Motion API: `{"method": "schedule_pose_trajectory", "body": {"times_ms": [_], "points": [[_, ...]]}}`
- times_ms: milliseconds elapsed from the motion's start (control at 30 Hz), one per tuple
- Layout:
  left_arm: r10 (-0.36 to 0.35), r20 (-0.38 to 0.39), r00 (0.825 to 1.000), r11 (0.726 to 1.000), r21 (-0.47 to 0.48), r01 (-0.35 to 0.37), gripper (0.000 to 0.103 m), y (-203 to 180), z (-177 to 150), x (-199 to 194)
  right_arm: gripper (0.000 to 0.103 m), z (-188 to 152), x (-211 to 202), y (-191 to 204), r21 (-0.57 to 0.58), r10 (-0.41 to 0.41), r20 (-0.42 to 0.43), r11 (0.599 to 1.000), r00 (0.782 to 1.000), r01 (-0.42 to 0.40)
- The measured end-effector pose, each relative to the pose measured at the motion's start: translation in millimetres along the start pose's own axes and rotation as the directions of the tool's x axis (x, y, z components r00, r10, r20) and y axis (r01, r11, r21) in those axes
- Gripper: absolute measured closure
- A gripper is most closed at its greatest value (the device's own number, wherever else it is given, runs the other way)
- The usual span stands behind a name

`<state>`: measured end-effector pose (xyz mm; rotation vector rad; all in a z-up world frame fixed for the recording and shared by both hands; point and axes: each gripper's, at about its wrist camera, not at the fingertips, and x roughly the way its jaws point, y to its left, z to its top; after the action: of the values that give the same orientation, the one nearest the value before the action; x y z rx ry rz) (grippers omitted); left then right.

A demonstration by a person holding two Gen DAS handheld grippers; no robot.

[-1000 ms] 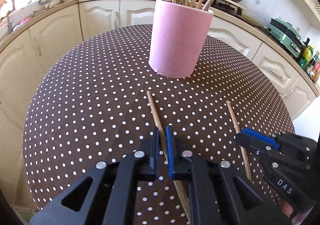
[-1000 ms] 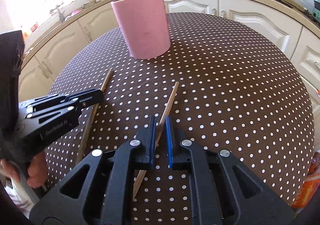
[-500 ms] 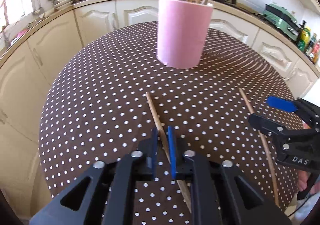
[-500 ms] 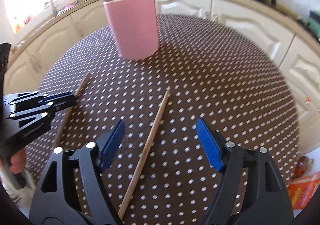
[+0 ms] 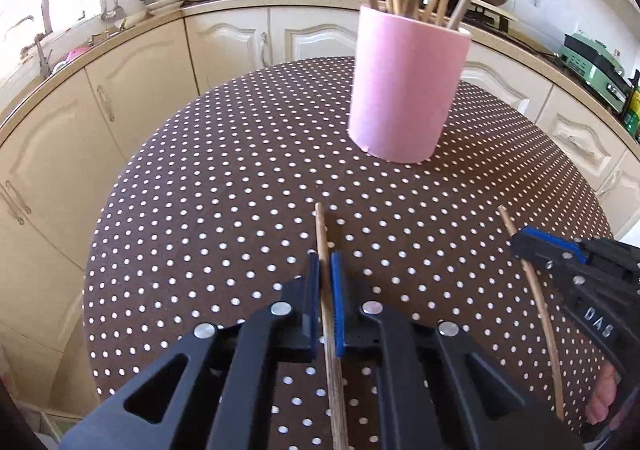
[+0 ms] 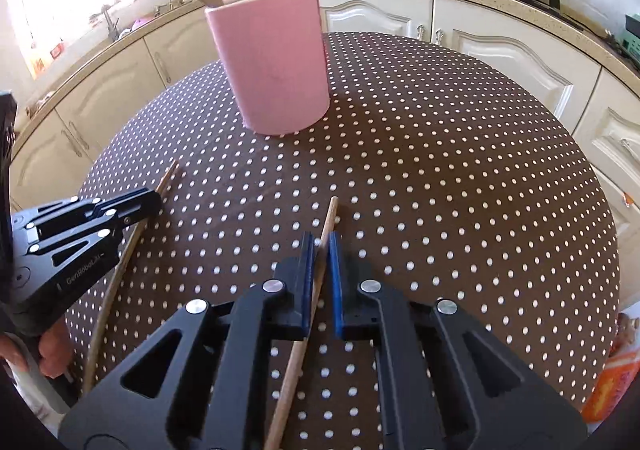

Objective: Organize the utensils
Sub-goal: 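Close the right gripper on one chopstick while the left gripper grasps the other, then lift both held chopsticks upright and carry them above the pink cup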

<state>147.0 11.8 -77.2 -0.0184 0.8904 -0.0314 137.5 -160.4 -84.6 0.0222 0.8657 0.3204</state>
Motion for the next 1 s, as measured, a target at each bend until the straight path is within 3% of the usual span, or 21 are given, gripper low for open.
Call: {"method": "schedule_pose_trajectory", "body": {"times_ms": [167,400,500,600,633,667,700,733,833,900,1000], "points": [[-0.011,0.031,0.999,1.000,-0.020,0.011,0.097,7.5,9.5,-8.7,0.095,9.1,-12.5,1.7,0.026,0.026,0.074,0.999,0.997,-0.028],[-0.060,0.169,0.984,0.998,-0.024,0.065,0.097,7.9,25.0,-45.4,0.097,25.4,-42.9,4.8,0.006,0.051,0.174,0.999,0.983,-0.053],[-0.069,0.211,0.975,0.997,-0.014,0.074,0.097,5.2,30.6,-58.8,0.096,28.3,-49.0,4.3,-0.002,0.031,0.174,1.000,0.984,-0.031],[-0.102,0.203,0.974,0.994,-0.011,0.106,0.097,2.9,30.7,-59.6,0.093,24.9,-40.2,3.1,-0.007,0.008,0.106,1.000,0.994,-0.008],[-0.111,0.192,0.975,0.993,-0.009,0.114,0.097,2.3,29.8,-57.9,0.090,22.9,-34.6,1.9,-0.005,-0.001,0.081,1.000,0.997,0.001],[-0.111,0.180,0.977,0.993,-0.010,0.114,0.097,1.7,28.6,-55.5,0.076,21.0,-29.3,0.4,0.000,-0.009,0.059,1.000,0.998,0.009],[-0.105,0.166,0.981,0.994,-0.011,0.108,0.097,0.5,28.0,-51.4,0.048,19.1,-25.6,-0.6,0.005,-0.017,0.047,1.000,0.999,0.016],[-0.099,0.155,0.983,0.995,-0.015,0.102,0.097,1.3,27.3,-47.7,0.041,16.8,-23.5,-2.1,0.013,-0.028,0.048,1.000,0.998,0.028],[-0.101,0.112,0.989,0.994,-0.027,0.105,0.097,-1.2,20.8,-37.1,0.045,11.9,-16.4,-0.6,0.003,-0.035,0.031,0.999,0.999,0.035],[-0.109,0.080,0.991,0.993,-0.033,0.112,0.097,-0.9,19.0,-28.9,0.062,7.4,-9.2,0.6,-0.011,-0.049,0.001,0.999,0.999,0.049],[-0.108,0.064,0.992,0.993,-0.030,0.110,0.097,-1.8,13.4,-21.6,0.071,2.2,3.2,1.4,-0.033,-0.072,-0.040,0.997,0.997,0.071]]}}
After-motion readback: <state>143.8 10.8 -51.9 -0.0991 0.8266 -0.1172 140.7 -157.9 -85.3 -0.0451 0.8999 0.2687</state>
